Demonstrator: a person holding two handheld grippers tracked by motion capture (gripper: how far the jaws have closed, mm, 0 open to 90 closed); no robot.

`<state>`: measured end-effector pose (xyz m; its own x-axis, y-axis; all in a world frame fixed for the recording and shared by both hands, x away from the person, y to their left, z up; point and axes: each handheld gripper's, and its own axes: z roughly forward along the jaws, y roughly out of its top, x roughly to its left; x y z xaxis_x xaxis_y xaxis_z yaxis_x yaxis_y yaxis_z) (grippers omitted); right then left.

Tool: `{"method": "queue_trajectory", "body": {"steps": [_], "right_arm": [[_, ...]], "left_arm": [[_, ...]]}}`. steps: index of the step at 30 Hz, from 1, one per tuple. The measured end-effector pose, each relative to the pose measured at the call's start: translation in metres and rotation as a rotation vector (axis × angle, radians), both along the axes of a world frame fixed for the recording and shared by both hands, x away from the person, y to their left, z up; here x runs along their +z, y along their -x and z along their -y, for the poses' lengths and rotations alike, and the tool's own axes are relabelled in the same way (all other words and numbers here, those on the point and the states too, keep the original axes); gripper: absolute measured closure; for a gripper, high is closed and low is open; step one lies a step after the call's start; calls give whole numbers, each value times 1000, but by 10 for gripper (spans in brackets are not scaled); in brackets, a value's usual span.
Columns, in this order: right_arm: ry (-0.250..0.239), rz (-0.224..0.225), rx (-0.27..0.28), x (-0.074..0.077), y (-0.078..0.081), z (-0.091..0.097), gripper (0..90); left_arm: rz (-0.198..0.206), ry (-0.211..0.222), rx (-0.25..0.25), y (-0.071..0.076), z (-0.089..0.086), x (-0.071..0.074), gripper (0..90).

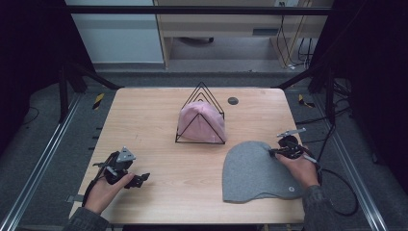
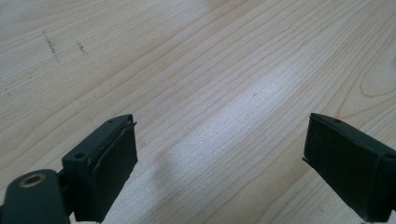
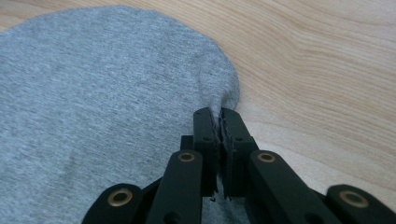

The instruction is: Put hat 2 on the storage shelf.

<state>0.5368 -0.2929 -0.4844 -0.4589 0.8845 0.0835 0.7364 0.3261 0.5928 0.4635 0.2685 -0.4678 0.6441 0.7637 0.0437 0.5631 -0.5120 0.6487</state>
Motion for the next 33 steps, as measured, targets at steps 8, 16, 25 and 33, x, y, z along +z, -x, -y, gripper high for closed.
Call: {"method": "queue_trajectory", "body": {"steps": [8, 16, 25, 33], "right_arm": [[-48, 180, 101, 55, 33, -28, 871], [-30, 316, 246, 103, 63, -66, 871], [1, 395, 390, 139, 79, -115, 871], [0, 459, 459, 170, 78, -146, 872]], "left_arm": [[-21, 2, -16, -2, 2, -3, 89], [-34, 16, -38, -1, 4, -3, 89], [-56, 28, -88, 2, 9, -4, 103], [-54, 52, -138, 5, 14, -2, 105]]}}
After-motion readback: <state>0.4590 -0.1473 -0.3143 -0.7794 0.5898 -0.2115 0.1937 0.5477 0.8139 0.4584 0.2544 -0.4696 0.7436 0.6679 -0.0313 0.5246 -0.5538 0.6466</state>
